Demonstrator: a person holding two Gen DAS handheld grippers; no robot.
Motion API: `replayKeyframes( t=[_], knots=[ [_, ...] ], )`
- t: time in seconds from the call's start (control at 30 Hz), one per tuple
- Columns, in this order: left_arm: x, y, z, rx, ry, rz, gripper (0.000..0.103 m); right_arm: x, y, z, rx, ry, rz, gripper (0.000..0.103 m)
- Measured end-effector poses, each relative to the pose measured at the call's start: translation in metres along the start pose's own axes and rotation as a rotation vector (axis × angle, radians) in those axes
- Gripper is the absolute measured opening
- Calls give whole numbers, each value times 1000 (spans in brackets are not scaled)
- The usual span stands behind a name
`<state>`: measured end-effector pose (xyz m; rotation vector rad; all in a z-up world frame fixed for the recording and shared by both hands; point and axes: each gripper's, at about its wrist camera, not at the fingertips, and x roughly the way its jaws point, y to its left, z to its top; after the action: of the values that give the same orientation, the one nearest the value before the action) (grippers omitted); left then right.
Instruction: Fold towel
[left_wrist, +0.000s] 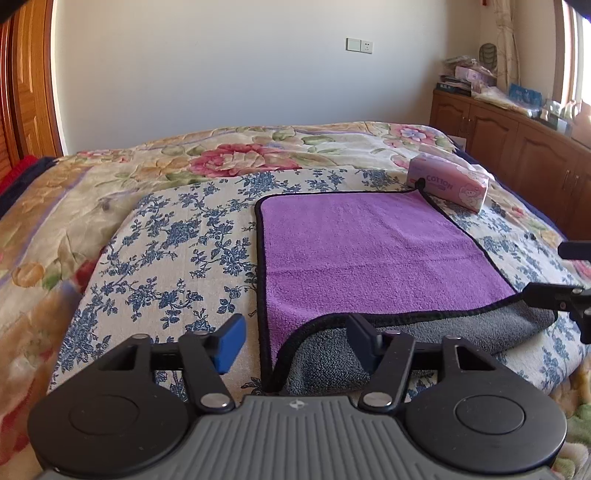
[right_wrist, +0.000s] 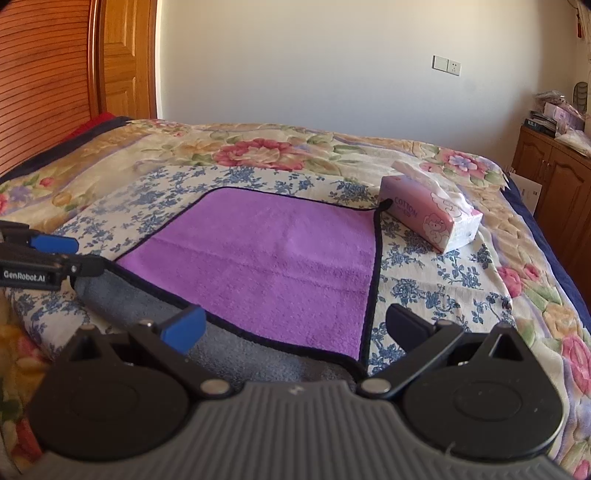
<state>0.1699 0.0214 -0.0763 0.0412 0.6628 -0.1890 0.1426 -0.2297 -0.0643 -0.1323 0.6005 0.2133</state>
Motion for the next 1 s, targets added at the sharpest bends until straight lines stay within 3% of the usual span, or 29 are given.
replayKeyframes(
  t=[0.13, 0.2, 0.43, 0.73, 0.83, 1.0],
  knots=[
    [2, 4, 0, -27, 8, -11, 49, 6, -3, 0, 1, 26, 5, 103],
    [3, 5, 0, -35, 18, -17, 39, 8, -4, 0, 3, 43, 6, 103],
    [4, 6, -2, -45, 27, -22, 25, 18, -12, -5, 21, 130, 36, 103],
    [6, 8, -3, -52, 44, -14, 25, 24, -23, -10, 81, 203, 82, 102],
    [7, 8, -3, -51, 49, -14, 25, 27, -30, -11, 108, 227, 98, 91],
    [9, 8, -5, -52, 61, -9, 25, 32, -42, -13, 156, 265, 114, 90]
  ],
)
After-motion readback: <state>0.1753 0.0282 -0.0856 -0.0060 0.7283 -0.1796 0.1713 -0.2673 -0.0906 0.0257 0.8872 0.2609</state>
